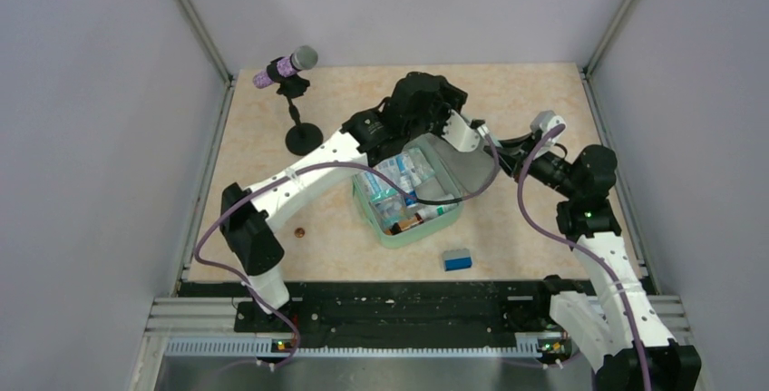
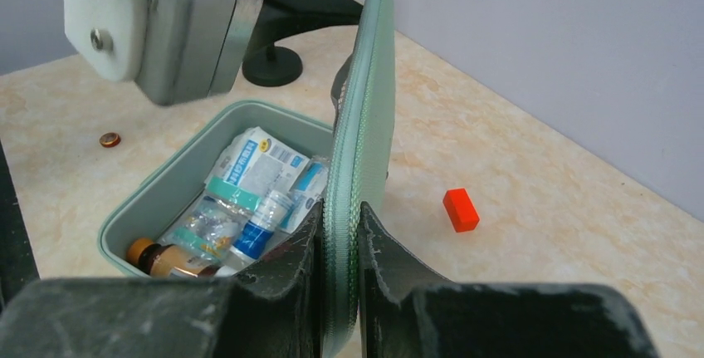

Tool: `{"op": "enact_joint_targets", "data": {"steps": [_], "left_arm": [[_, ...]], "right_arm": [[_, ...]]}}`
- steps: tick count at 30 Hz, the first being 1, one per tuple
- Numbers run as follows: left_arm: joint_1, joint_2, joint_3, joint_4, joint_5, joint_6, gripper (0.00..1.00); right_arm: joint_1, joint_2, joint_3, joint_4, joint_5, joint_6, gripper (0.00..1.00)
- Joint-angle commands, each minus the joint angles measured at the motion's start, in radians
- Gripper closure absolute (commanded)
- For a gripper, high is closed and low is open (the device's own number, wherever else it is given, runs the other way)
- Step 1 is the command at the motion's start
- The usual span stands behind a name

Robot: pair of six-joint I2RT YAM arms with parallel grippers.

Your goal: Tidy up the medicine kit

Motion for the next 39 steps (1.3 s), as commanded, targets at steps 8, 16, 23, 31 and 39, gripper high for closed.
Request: {"op": "enact_joint_targets", "data": {"steps": [8,16,23,31,39], "left_arm": [[0.014,-0.415,-0.213,-0.083,-0.1,-0.421,0.29],[0.278,-0.664,-0.448,-0.569,0.1,-0.578,0.32],[0.489,-0.666,-0.784,-0.588,0.044,-0.755,0.33],[0.646,-0.471,-0.812,-0.502,0.109,-0.967,0.37],[0.7,-0.359,-0.839,-0.451,0.22,-1.005,0.42]], "right_arm": [[0.01,-0.017,0.012,0.068,-0.01,0.014,0.86],[0.009,-0.015,0.016,0.058,0.008,0.026,0.86],[0.01,0.004,0.022,0.063,0.014,0.036,0.86],[0.01,-0.002,0.014,0.062,0.015,0.044,0.86],[0.009,-0.006,0.013,0.051,0.015,0.039,0.86]]}}
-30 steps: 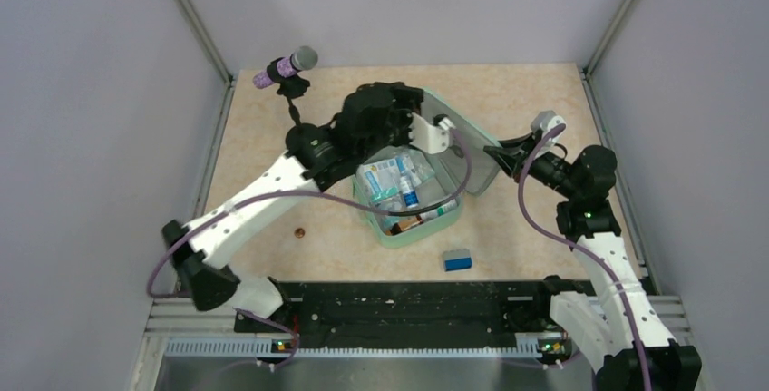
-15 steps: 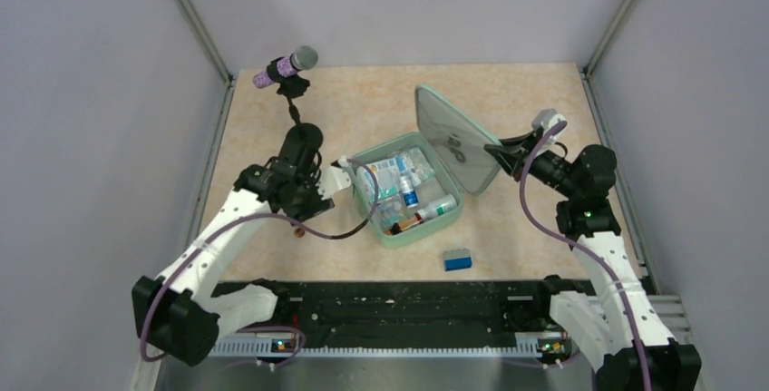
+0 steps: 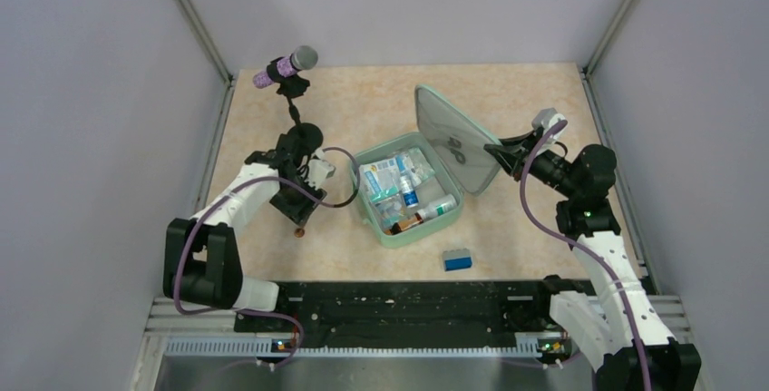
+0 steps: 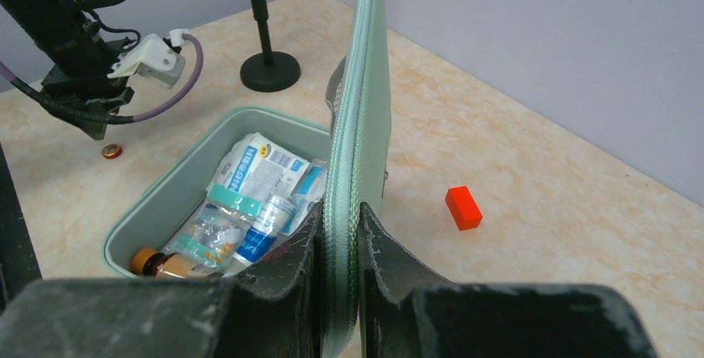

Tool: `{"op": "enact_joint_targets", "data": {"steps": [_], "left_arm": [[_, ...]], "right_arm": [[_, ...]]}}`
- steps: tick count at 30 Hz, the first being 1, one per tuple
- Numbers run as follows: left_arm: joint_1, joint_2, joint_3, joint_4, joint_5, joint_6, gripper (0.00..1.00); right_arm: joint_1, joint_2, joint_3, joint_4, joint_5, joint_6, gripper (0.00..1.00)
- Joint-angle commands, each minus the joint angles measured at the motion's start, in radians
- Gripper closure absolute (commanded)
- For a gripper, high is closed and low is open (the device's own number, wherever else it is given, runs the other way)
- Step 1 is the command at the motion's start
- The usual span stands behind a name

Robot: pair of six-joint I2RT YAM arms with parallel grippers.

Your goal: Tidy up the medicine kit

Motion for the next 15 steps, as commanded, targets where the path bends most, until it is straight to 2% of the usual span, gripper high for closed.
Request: {"op": "enact_joint_targets", "data": {"steps": [1,15], "left_arm": [[0.006,0.008,-0.022,0.065,0.074,-0.053,0.42],[0.006,0.062,-0.078,0.147,0.034,-0.084,0.47]], "right_arm": [[0.009,-0.012,0.014,0.038,-0.009,-0.002,0.86],[0.01,-0.011,0.01,0.038,-0.011,-0.009,0.86]]}}
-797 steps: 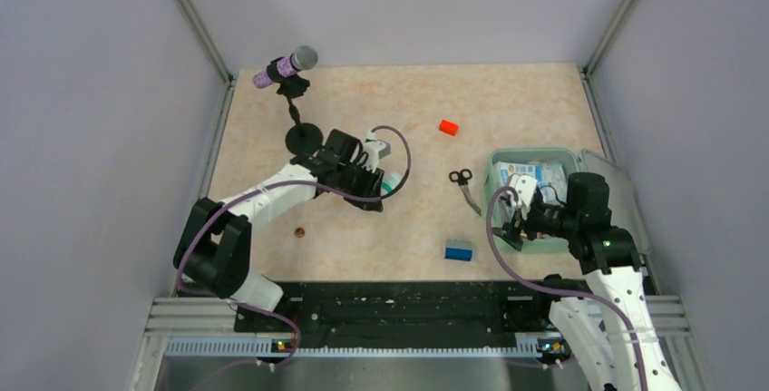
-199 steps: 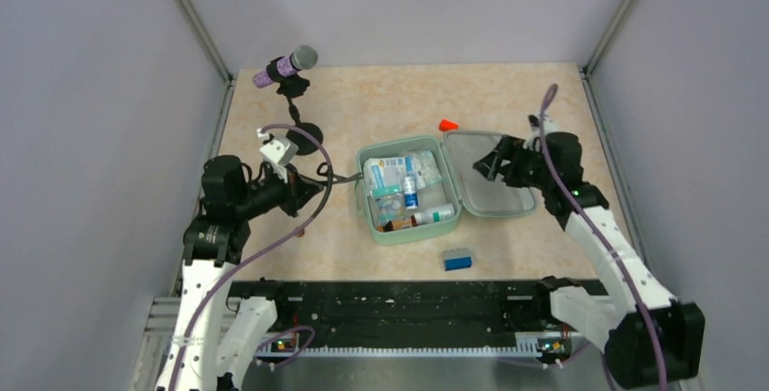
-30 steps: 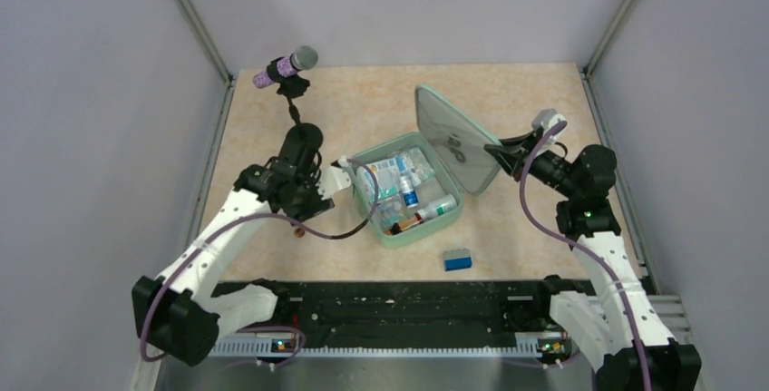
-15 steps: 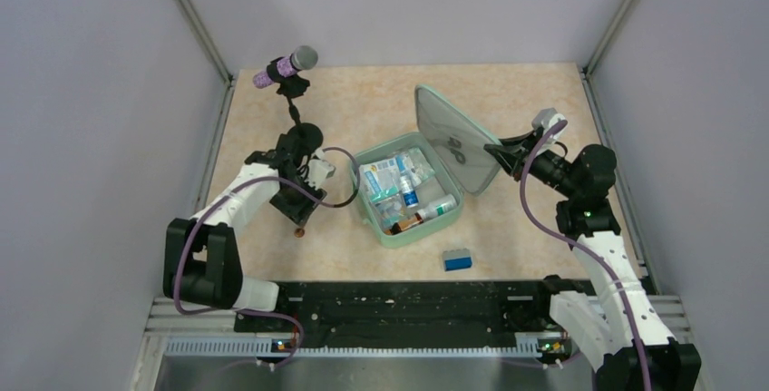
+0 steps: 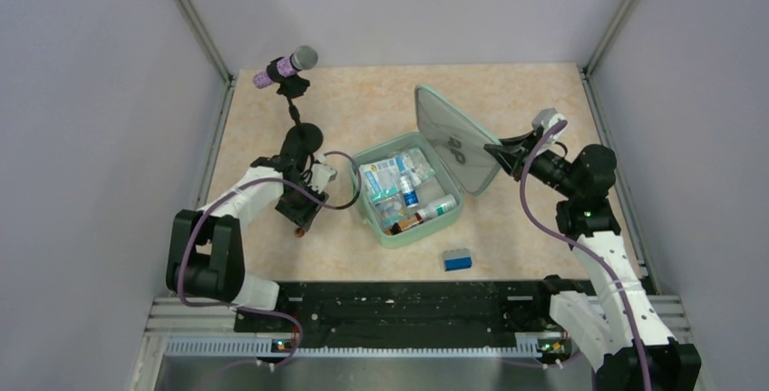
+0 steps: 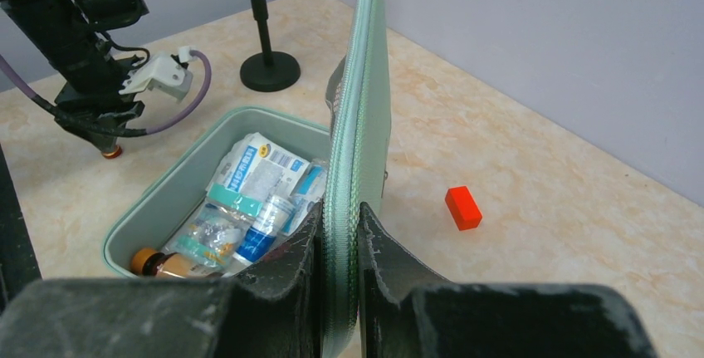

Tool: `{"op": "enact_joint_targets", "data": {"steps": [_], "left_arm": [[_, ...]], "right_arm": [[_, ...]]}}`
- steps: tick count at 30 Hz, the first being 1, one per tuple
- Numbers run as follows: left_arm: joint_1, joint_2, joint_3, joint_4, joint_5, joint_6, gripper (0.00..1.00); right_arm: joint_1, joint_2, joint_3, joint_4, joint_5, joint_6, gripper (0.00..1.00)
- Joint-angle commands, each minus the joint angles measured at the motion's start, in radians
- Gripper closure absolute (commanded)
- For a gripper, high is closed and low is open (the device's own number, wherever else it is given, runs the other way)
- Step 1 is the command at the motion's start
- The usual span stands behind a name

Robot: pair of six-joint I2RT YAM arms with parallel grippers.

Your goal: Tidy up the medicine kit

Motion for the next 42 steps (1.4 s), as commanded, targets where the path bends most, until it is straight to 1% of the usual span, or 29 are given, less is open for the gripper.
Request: {"op": "enact_joint_targets", "data": {"steps": [1,5,13,24,28,32,36,38,40,42], "left_arm": [[0.004,0.023,-0.007,0.04,-0.007,-0.027,0.48],[0.004,0.036,-0.011,0.046,-0.023,-0.027,0.49],[0.008,0.053,-0.019,0.048,-0.042,-0.024,0.49],[0.013,0.078,-0.046,0.037,-0.037,-0.021,0.58],[0.013,0.081,-0.046,0.029,-0.026,-0.022,0.65],[0.013,0.074,-0.038,0.005,0.002,-0.023,0.74],[0.013,0.041,-0.003,-0.054,0.058,-0.041,0.8],[0.01,0.009,0.04,-0.107,0.124,-0.036,0.82],[-0.001,-0.04,0.093,-0.142,0.142,-0.034,0.83],[-0.004,-0.083,0.157,-0.172,0.192,-0.032,0.85]], "right_arm": [[0.009,-0.012,0.009,0.036,-0.011,-0.009,0.86],[0.009,-0.014,0.008,0.034,-0.013,-0.01,0.86],[0.009,-0.019,0.004,0.033,-0.014,-0.015,0.86],[0.009,-0.023,0.004,0.024,-0.014,-0.02,0.86],[0.008,-0.024,0.005,0.021,-0.013,-0.022,0.86],[0.01,-0.029,0.004,0.016,-0.013,-0.025,0.86],[0.008,-0.03,0.004,0.013,-0.013,-0.027,0.86],[0.008,-0.03,0.003,0.011,-0.011,-0.027,0.86],[0.008,-0.029,0.003,0.013,-0.012,-0.028,0.86],[0.009,-0.028,0.003,0.015,-0.012,-0.027,0.86]]}}
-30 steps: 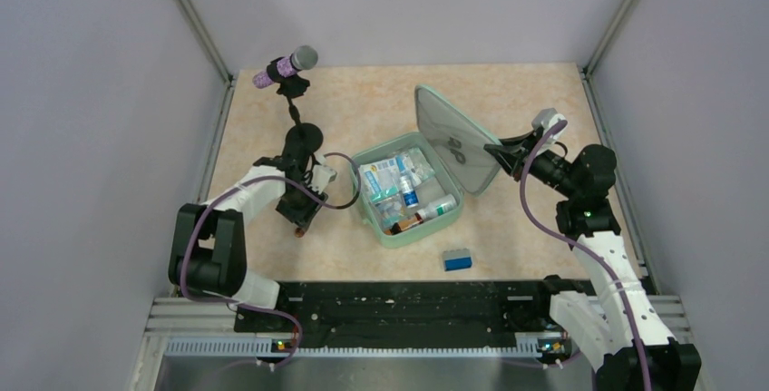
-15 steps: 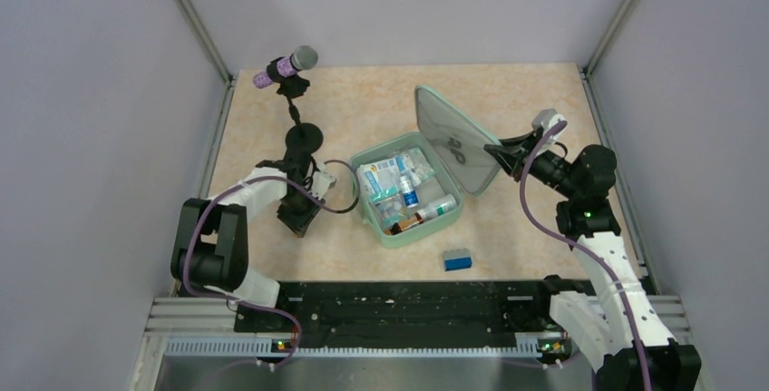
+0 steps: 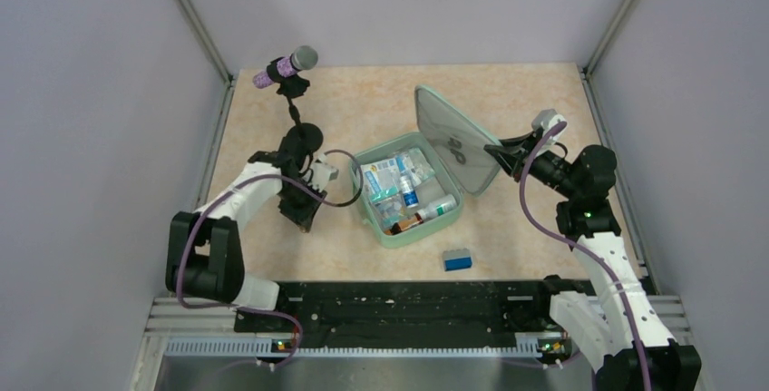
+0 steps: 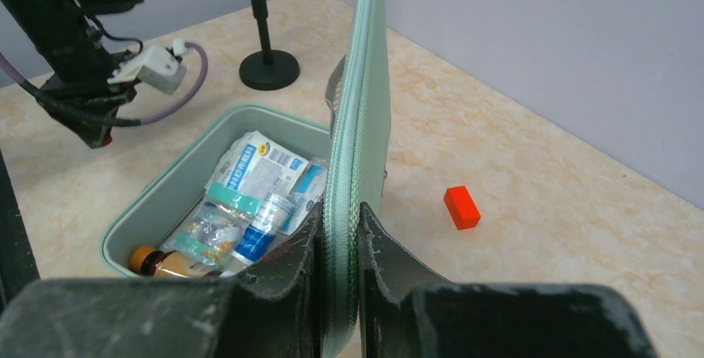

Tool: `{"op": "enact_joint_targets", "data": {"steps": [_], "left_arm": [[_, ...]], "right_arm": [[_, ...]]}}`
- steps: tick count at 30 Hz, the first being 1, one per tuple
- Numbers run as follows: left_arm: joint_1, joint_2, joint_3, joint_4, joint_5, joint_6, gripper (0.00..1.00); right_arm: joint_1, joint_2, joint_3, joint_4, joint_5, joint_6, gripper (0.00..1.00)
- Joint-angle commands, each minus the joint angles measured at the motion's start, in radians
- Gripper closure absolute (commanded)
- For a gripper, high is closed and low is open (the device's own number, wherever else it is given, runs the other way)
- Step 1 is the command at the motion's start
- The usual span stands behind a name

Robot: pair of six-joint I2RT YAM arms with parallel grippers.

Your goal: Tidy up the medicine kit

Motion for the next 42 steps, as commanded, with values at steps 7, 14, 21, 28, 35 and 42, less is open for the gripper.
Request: {"op": "enact_joint_targets", "data": {"steps": [7,14,21,28,35,42], "left_arm": [[-0.092,-0.101,0.477,-0.143,0.304,-0.081,0.88],[-0.288,0.053,0.816,0.005,0.325,-0.208,0.89],[-0.331,0.226,0.945,0.21,0.42,-0.369,0.89],[-0.345,0.179,0.773,0.647,0.446,-0.542,0.91],[-0.357,0.186,0.695,0.82,0.443,-0.66,0.91],[-0.367,0.209,0.668,0.919,0.418,-0.74,0.91]], "right_arm": [[0.009,-0.003,0.016,0.022,-0.012,-0.008,0.86],[0.009,0.036,0.068,-0.02,-0.008,0.008,0.87],[0.009,0.067,0.129,-0.096,0.004,0.054,0.86],[0.02,0.088,0.152,-0.147,0.039,0.056,0.87],[0.051,0.103,0.18,-0.158,0.06,0.051,0.87],[0.071,0.118,0.185,-0.159,0.072,0.054,0.87]]}}
